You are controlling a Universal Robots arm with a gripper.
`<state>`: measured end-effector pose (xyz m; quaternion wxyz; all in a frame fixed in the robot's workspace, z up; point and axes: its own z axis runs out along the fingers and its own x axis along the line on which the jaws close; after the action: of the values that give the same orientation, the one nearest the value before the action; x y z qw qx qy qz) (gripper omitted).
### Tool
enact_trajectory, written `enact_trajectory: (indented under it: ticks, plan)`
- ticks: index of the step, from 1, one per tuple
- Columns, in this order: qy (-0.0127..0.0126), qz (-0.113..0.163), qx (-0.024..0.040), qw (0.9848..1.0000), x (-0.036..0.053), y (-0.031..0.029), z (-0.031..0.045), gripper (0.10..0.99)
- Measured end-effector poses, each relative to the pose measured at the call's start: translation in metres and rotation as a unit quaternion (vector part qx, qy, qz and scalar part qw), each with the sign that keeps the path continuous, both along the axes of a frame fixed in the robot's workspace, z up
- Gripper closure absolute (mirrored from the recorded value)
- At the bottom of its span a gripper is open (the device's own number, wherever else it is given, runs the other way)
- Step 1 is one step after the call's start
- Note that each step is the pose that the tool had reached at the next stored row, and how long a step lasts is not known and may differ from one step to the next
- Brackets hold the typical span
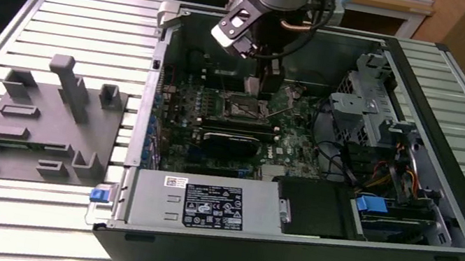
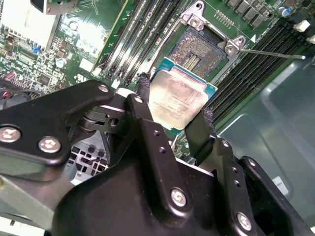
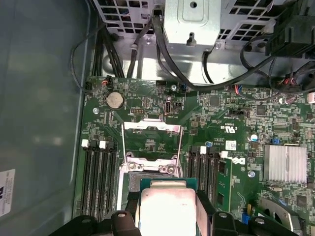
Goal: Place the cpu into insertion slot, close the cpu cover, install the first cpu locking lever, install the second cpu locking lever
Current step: 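Place the cpu into insertion slot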
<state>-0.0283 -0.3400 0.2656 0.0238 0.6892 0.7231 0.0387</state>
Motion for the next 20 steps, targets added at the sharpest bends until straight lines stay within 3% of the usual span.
enact_trajectory:
  ticks: [6,20]
  plan:
    - [0.0,-0.002,-0.0016,1.0,-0.0002,0.0047,-0.009,0.549]
    - [0.0001,-0.004,-0.0016,1.0,-0.0031,0.009,-0.0252,0.549]
